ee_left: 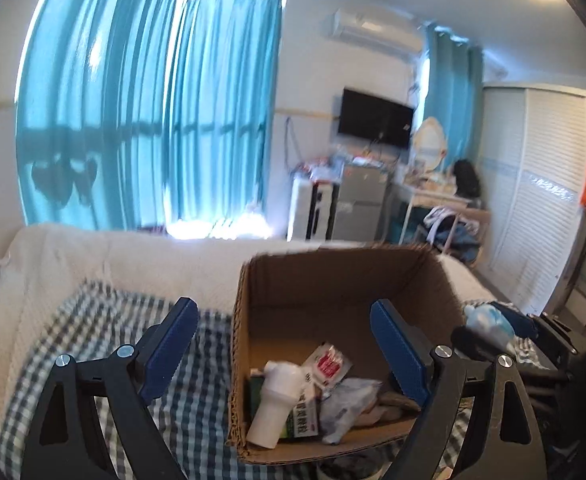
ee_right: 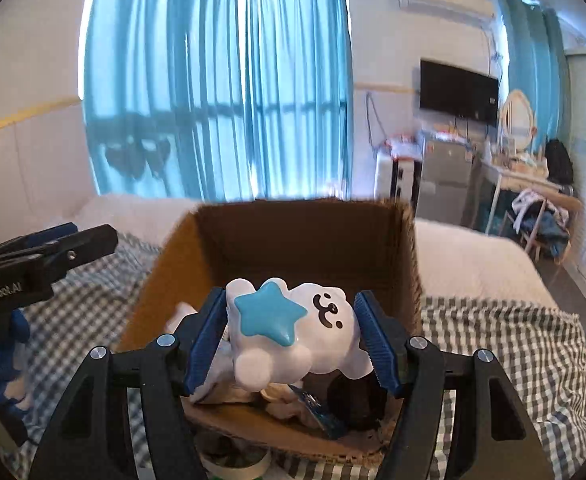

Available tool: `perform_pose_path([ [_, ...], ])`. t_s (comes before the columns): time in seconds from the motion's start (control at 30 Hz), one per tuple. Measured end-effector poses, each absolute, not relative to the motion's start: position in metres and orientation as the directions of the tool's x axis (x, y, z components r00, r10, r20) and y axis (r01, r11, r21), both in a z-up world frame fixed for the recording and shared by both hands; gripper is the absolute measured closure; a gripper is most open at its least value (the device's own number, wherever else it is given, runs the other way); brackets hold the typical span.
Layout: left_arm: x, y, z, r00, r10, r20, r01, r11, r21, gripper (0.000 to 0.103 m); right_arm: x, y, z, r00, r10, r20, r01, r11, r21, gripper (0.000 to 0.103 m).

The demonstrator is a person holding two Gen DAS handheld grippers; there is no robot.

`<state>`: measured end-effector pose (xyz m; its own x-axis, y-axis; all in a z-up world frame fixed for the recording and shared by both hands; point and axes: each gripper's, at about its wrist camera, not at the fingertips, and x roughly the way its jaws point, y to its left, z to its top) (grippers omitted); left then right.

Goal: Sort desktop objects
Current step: 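Open both tools to drop the bottle and figurine into the box, then move both tools back down toward the remaining items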

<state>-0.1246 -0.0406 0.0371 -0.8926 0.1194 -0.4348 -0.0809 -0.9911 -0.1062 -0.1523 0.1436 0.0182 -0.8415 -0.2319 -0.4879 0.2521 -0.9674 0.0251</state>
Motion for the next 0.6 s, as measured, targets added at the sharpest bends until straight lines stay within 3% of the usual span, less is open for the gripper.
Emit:
perform_pose_path([
  [0.1,-0.146,-0.048,0.016,-0.855,0.118,-0.505,-0.056,-0.989,-0.137,0.012,-0.157,0.149,0.006,-0.841,-0.212,-0.498,0.23,-0.973,0.025,0.038],
  [0.23,-0.149,-0.053,-0.002,-0.846,0.111,-0.521,-0.039,-0.988,-0.148,0.012,-0.146,0.154,0.005,-0.856,-0.235,-0.461,0.246,-0.969,0.038,0.021],
  [0.37,-0.132,-0.055,0.011,-0.874,0.109,-0.474,-0.044,-0.988,-0.147,0.012,-0.125,0.156,0.022,-0.889,-0.226,-0.399,0.24,-0.971,0.015,0.021],
  [0.6,-0.084,-0.051,0.06,-0.935,0.104,-0.339,-0.07,-0.991,-0.11,0.012,-0.077,0.174,0.056,-0.917,-0.225,-0.328,0.225,-0.974,0.04,0.012],
])
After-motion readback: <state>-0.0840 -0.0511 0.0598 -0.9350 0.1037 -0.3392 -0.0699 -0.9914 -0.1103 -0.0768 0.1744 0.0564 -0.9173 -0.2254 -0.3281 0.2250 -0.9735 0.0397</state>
